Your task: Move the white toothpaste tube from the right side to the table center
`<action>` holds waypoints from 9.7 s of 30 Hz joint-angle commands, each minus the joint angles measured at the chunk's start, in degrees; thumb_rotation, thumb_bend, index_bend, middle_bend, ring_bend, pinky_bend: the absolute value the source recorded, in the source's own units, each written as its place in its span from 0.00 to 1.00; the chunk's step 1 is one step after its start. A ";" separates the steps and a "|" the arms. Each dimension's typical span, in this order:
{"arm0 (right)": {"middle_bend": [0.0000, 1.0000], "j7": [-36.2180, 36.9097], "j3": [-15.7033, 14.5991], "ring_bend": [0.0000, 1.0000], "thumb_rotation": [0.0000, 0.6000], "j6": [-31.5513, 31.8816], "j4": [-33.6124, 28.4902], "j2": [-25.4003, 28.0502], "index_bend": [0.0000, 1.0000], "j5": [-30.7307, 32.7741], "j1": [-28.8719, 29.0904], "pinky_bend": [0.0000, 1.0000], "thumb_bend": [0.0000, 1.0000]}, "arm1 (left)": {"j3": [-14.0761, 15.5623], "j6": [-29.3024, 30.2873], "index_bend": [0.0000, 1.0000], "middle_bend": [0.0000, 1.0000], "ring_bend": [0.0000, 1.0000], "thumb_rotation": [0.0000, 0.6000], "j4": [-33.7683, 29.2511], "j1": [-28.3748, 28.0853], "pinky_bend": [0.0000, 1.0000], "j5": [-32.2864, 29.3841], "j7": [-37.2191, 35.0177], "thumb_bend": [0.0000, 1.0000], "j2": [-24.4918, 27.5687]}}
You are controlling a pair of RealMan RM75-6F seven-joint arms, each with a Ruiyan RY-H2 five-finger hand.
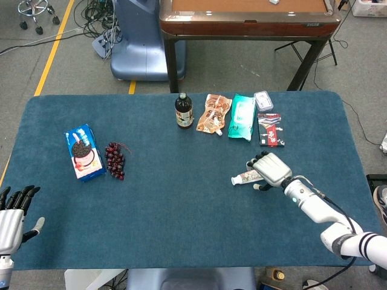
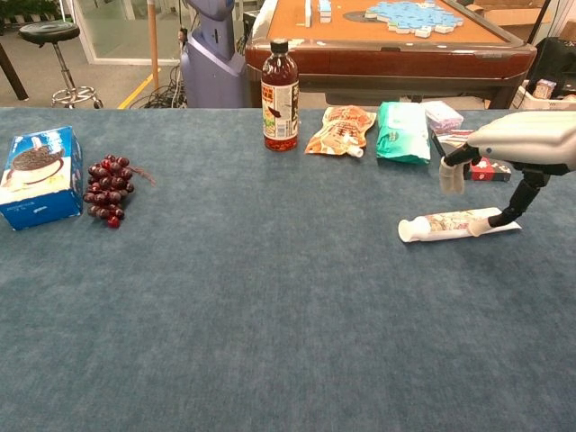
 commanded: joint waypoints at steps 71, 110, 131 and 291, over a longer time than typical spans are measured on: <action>0.45 2.17 -6.73 0.32 1.00 -5.76 8.95 -6.44 0.43 4.71 6.08 0.26 0.35 | -0.02 1.20 0.15 0.16 0.18 1.00 0.09 2.54 0.03 -0.86 -0.46 0.26 -0.03; 0.69 -1.79 -5.61 0.59 1.00 -6.63 -1.03 -1.61 0.78 6.87 7.74 0.36 0.99 | -1.03 -2.56 0.15 0.16 0.18 1.00 -0.12 -2.23 0.03 4.61 -3.22 0.26 3.36; 0.73 -6.47 -0.72 0.61 1.00 -15.02 -19.05 10.64 0.82 2.78 20.19 0.36 1.00 | -1.53 -27.98 0.13 0.42 0.43 1.00 -0.23 -25.72 0.23 16.11 -16.33 0.26 9.26; 0.71 8.31 -3.08 0.61 1.00 -1.26 -1.78 -9.65 0.92 6.63 19.91 0.38 0.45 | 4.85 -40.74 0.08 0.54 0.51 1.00 -8.22 -41.23 0.38 -3.51 9.88 0.26 6.69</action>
